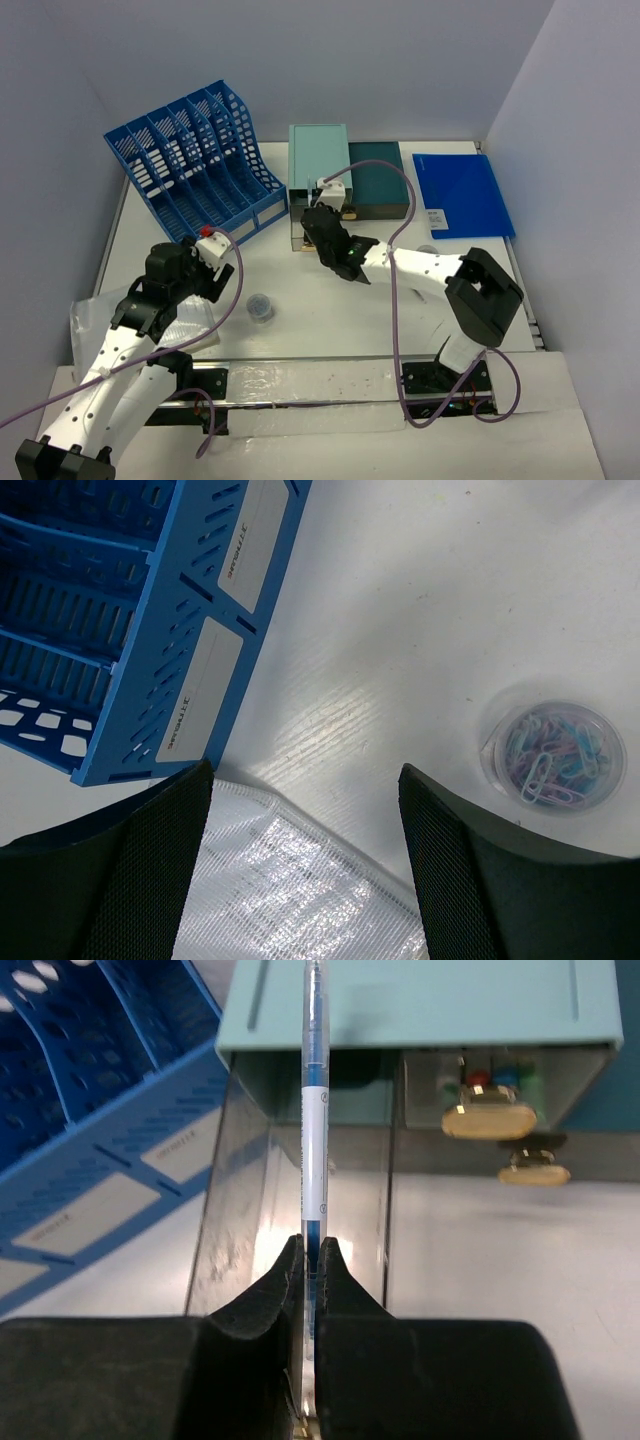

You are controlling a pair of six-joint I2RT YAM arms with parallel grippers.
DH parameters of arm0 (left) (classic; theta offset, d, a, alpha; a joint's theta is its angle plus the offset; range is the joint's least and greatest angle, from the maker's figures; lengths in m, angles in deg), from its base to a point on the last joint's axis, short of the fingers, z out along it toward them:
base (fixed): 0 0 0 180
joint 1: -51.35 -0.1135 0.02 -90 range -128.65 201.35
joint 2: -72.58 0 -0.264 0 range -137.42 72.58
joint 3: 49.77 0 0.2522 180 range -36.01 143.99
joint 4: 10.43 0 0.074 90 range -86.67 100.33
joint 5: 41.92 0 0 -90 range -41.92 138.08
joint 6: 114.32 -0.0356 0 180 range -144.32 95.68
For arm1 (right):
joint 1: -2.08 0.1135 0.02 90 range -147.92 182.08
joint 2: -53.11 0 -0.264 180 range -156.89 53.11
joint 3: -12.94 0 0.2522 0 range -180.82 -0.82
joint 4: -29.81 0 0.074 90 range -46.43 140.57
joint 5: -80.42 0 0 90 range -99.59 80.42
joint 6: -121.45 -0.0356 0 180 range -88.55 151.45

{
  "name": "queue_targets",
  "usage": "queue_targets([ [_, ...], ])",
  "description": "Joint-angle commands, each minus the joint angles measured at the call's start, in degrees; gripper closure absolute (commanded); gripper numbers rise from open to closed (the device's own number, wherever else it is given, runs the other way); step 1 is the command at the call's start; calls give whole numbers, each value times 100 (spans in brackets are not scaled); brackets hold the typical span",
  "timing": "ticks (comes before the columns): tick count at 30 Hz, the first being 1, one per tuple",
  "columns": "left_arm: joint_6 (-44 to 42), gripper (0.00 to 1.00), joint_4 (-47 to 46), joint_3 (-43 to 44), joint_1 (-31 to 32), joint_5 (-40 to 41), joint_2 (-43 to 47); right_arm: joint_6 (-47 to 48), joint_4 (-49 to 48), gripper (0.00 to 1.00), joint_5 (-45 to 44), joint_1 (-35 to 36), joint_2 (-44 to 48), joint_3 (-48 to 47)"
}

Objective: Organize the desk

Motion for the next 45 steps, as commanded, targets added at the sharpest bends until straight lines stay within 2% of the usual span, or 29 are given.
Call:
queue_targets([
  [1,64,18,-165,38,-45,-128,-17,-217,261,100,-207,207,515,117],
  [16,59,19,-160,29,-45,-123,-43,-380,815,100,-85,330,748,168],
  [17,59,19,-160,29,-45,-123,-40,-369,855,97,-85,330,729,130],
  [18,59,19,-160,29,-45,-123,-35,-354,937,90,-77,334,705,74],
  [20,50,19,-153,20,-45,-125,-34,-306,1141,67,-57,332,691,-30],
  [22,58,18,-152,20,-45,-123,-34,-251,1233,49,-41,331,772,-101],
  [26,57,19,-151,20,-45,-130,-17,-15,1386,32,-134,328,1122,-156],
  [28,58,18,-151,20,-45,-123,-1,150,1446,30,-198,313,1411,-133],
  [32,60,19,-144,11,-45,-114,20,180,2180,28,-438,136,1984,-4],
  [35,67,19,-142,12,-45,-97,27,-74,2738,27,-249,-367,2626,501],
  [36,67,19,-134,19,-45,-104,27,-186,2831,26,75,-698,3026,972],
  [38,63,19,-133,24,-45,-113,19,-208,2858,26,966,-1389,3139,1294],
  [40,66,19,-126,29,-45,-123,2,-199,2919,26,1754,-2023,3019,1728],
  [45,67,19,-98,38,-45,-119,1,-51,2959,26,2112,-2463,2046,1835],
])
